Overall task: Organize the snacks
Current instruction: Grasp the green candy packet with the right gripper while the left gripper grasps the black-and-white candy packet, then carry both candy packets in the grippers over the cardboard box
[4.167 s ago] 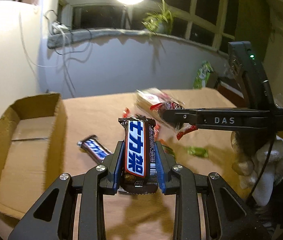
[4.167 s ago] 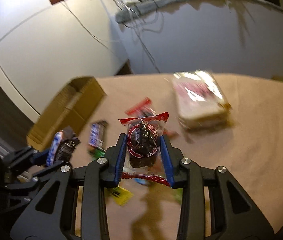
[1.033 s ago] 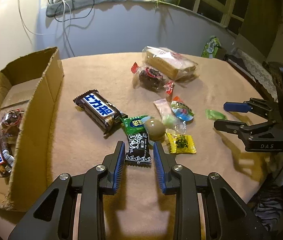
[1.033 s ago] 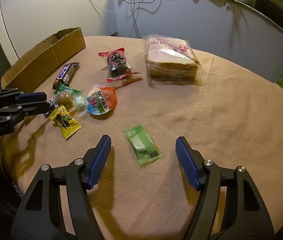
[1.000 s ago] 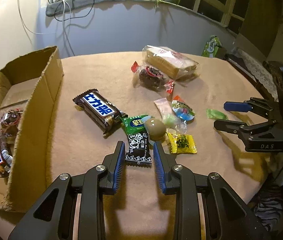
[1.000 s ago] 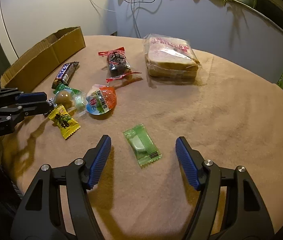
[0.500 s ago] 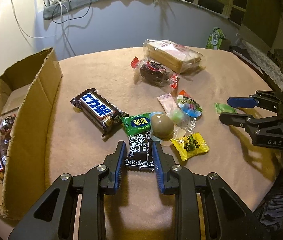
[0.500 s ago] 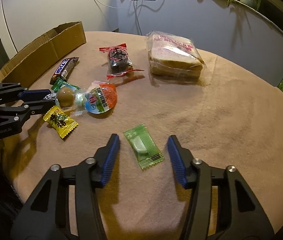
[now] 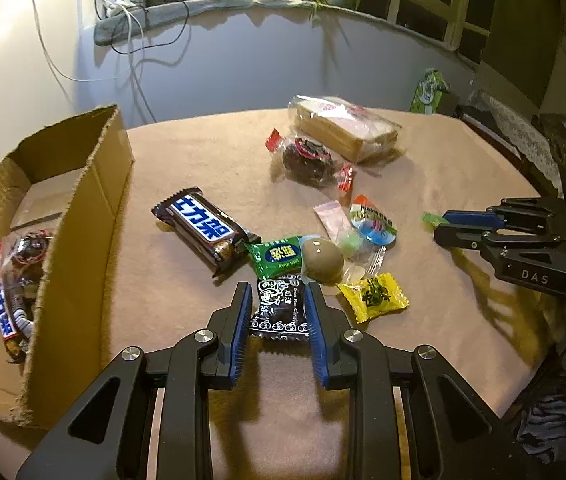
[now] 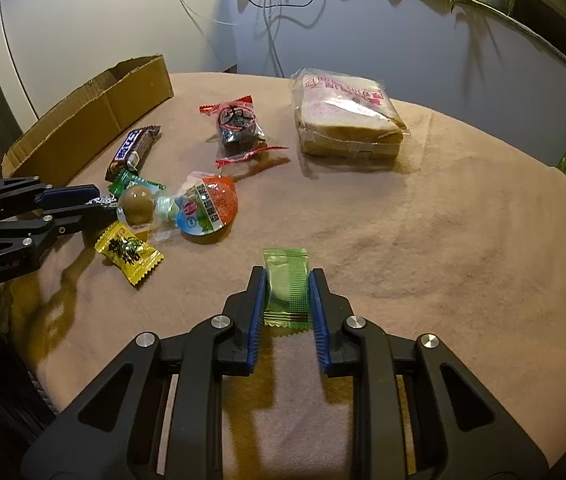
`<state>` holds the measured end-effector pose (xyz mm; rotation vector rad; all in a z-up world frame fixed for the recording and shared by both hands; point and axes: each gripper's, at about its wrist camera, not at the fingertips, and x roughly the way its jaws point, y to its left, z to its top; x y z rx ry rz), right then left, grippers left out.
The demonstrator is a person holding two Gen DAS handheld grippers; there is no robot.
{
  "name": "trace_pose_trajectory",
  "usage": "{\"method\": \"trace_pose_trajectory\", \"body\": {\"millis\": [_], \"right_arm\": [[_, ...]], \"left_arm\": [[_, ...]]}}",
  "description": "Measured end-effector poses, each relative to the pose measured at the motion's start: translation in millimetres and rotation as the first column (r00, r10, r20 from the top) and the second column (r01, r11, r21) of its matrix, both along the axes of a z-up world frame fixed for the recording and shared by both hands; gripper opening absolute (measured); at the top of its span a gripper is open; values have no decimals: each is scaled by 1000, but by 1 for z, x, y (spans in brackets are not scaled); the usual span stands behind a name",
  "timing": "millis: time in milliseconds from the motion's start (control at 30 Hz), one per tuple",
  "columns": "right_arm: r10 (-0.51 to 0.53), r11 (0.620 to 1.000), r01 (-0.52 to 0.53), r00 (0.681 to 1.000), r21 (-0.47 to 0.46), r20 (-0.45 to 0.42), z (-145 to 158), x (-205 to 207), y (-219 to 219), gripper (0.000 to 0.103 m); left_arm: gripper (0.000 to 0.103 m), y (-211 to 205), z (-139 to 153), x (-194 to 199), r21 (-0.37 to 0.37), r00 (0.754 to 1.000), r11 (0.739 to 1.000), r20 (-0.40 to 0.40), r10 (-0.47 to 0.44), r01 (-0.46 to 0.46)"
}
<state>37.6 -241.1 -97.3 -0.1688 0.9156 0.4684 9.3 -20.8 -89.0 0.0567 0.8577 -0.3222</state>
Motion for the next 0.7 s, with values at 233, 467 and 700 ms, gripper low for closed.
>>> {"method": "trace_pose_trajectory", "body": {"millis": [233,467,700], "right_arm": [[-22,1000,21,1000,15,11,5,0,-2,22],[-10,1000,10,1000,-4,-1,1,0,2,22],[-8,1000,8,1000,-22,-10,-1,4,1,22]], "left_arm": [[1,7,1,1,-11,1000,1000,-5,3,-3],[39,6,-2,4,-20,1000,1000,-25,6,-7],[25,-6,-11,2,67,999,997,-50,-19,23]]}}
